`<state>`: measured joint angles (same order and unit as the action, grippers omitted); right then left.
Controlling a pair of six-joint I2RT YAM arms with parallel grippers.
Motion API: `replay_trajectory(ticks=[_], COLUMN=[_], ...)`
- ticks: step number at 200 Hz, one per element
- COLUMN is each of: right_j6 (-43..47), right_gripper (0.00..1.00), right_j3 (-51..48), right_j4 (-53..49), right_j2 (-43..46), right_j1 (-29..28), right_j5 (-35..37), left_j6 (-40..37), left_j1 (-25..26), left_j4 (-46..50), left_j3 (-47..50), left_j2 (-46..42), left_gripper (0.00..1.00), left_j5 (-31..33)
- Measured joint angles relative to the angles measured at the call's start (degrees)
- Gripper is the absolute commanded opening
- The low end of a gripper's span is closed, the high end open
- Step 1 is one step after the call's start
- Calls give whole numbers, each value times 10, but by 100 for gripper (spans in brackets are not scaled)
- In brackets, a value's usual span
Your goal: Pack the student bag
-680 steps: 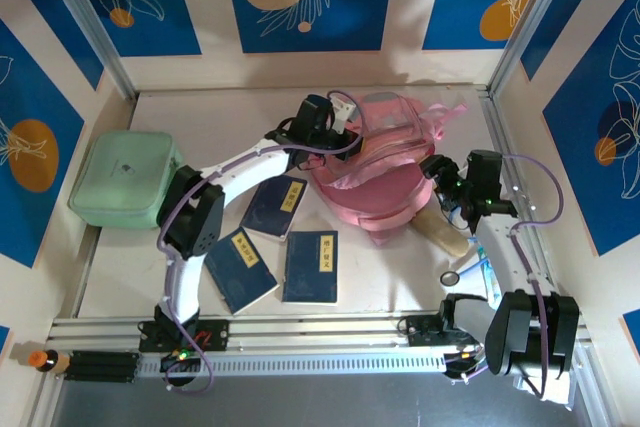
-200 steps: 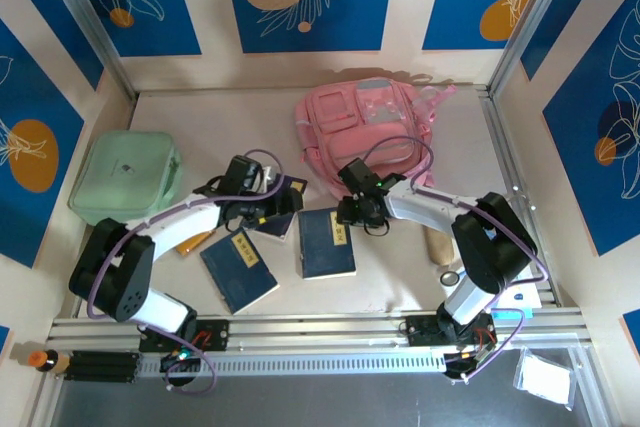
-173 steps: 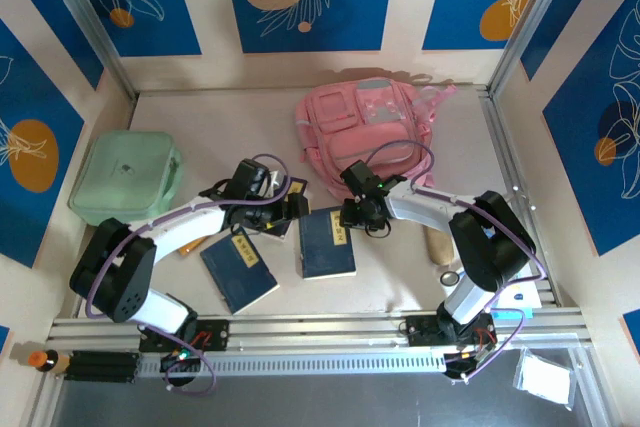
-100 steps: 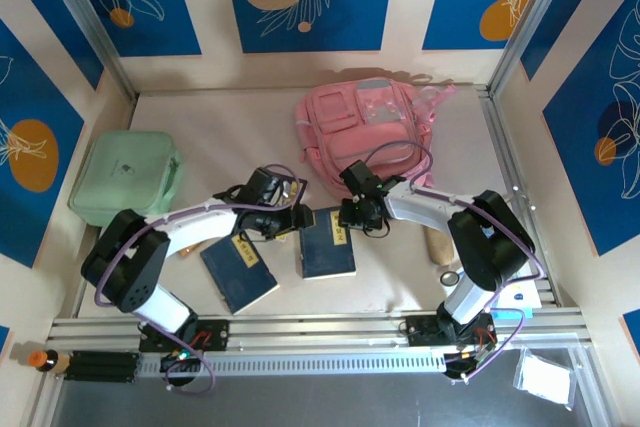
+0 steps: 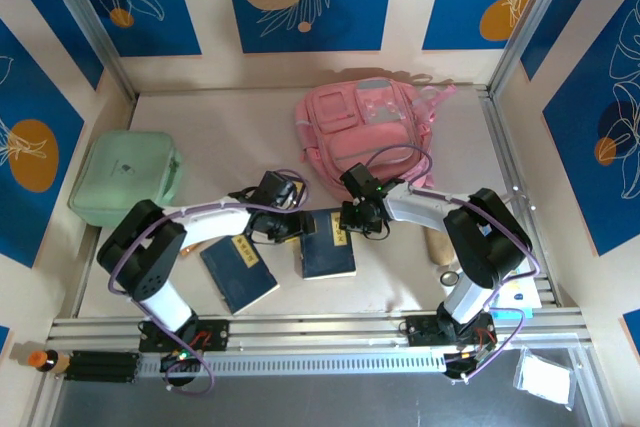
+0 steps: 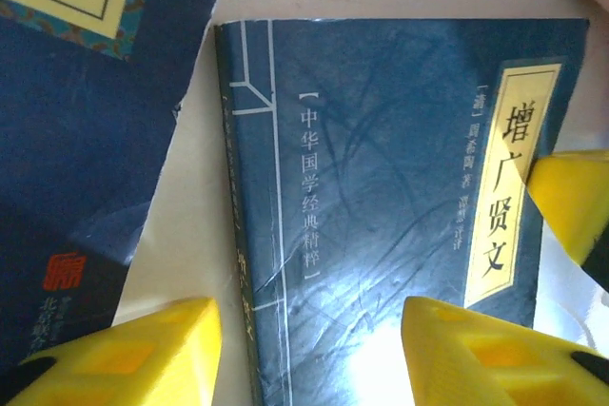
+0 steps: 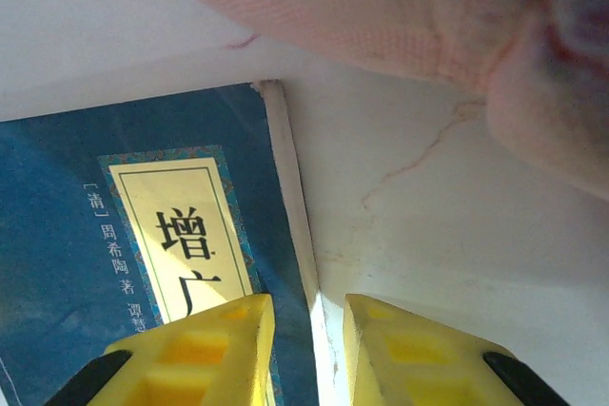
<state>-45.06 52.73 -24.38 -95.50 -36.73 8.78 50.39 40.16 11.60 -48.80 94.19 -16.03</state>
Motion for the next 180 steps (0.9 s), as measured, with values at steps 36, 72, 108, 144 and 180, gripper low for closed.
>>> replay_trajectory(ticks=[36,72,108,144,180], right_j6=[-4,-4,-7,-16,-34], right_gripper=[26,26,26,26,26], right_j3=[0,0,0,0,-2], right_j4=[0,0,2,5,10], right_j2=[0,0,-2,-3,-3], right_j1=[0,1,3,6,18], right_j5=[-1,-6,-9,-14,-18], left_j6=[2,7,19,17,5], left_j1=[1,2,1,1,0], left_j4=[-2,-7,-18,-24,-54], left_j3=[-6,-7,-6,-6,5], left_j2=[14,17,20,20,15], left_gripper=[47,49,50,50,50], left_j5=[-1,-5,-15,-24,-55])
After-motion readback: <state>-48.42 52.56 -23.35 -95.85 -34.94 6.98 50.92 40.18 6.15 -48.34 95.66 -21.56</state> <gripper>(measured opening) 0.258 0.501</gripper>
